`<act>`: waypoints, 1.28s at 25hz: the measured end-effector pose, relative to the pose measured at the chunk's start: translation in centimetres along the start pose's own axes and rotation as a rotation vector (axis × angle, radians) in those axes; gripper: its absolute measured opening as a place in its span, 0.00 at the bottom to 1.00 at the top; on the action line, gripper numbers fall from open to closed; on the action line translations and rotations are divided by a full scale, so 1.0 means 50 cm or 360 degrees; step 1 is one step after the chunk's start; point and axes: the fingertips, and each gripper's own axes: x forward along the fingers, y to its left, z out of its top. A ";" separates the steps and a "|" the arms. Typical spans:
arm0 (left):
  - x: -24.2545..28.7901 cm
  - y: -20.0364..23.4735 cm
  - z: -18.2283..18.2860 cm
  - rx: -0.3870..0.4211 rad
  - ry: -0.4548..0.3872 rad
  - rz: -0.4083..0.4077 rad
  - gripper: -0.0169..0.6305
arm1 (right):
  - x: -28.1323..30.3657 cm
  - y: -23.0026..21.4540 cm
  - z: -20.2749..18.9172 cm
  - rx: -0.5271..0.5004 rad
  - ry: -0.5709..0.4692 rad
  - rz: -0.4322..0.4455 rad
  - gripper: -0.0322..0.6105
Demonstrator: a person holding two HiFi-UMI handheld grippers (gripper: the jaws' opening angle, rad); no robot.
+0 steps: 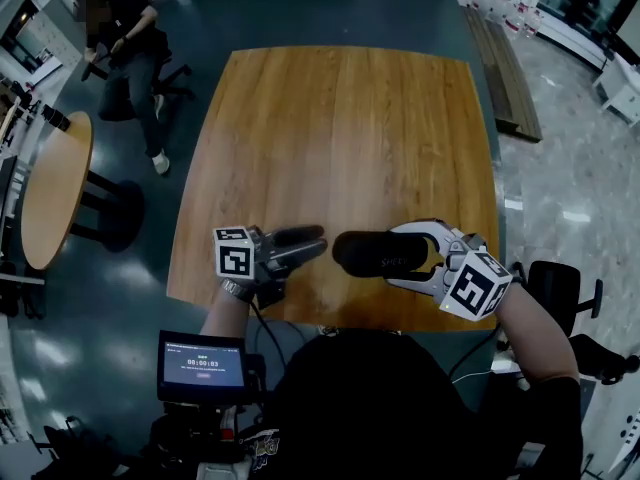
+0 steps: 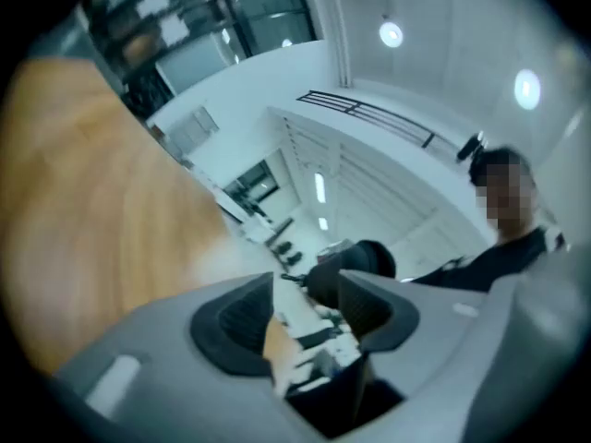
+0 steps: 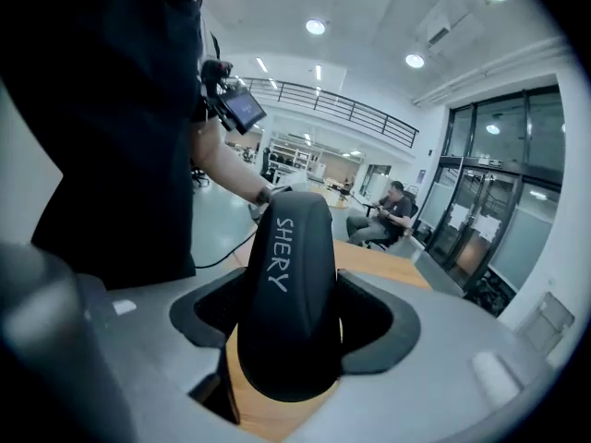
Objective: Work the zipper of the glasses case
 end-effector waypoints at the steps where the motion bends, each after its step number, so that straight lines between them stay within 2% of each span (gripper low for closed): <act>1: 0.014 -0.044 0.003 -0.0086 0.0038 -0.0222 0.38 | -0.018 0.010 0.015 0.0009 -0.0017 0.0047 0.53; 3: 0.033 -0.123 0.008 -0.0164 0.0124 -0.0567 0.49 | -0.035 0.024 0.028 0.0016 -0.0014 0.0112 0.53; 4: 0.040 -0.149 0.006 -0.0168 0.0175 -0.0665 0.55 | -0.036 0.028 0.027 0.0001 0.0009 0.0129 0.53; 6: 0.054 -0.171 -0.004 -0.0158 0.0274 -0.0726 0.61 | -0.031 0.033 0.013 -0.0079 0.0091 0.0142 0.52; 8: 0.073 -0.176 -0.024 -0.0108 0.0404 -0.0679 0.61 | -0.021 0.044 -0.002 -0.0236 0.0219 0.0176 0.52; 11: 0.097 -0.185 -0.062 -0.0046 0.0640 -0.0610 0.61 | -0.001 0.065 -0.016 -0.0600 0.0457 0.0293 0.53; 14: 0.120 -0.171 -0.106 -0.0034 0.0809 -0.0529 0.61 | 0.016 0.070 -0.013 -0.0845 0.0581 0.0383 0.52; 18: 0.152 -0.156 -0.134 -0.0019 0.0835 -0.0369 0.56 | 0.028 0.072 -0.015 -0.1028 0.0695 0.0432 0.52; 21: 0.154 -0.156 -0.154 0.0001 0.0846 -0.0336 0.51 | 0.034 0.083 -0.019 -0.1122 0.0766 0.0499 0.53; 23: 0.147 -0.158 -0.156 -0.0025 0.0766 -0.0343 0.46 | 0.039 0.093 -0.017 -0.1109 0.0735 0.0511 0.56; 26: 0.132 -0.186 -0.123 -0.0089 0.0509 -0.0421 0.44 | 0.027 0.088 0.022 -0.0962 0.0553 0.0426 0.58; 29: 0.115 -0.226 -0.099 -0.0097 0.0268 -0.0571 0.44 | -0.031 0.076 0.083 -0.0643 0.0268 0.0288 0.65; 32: 0.082 -0.255 -0.083 -0.0087 0.0183 -0.0720 0.44 | -0.106 0.053 0.124 -0.0292 0.0034 0.0180 0.64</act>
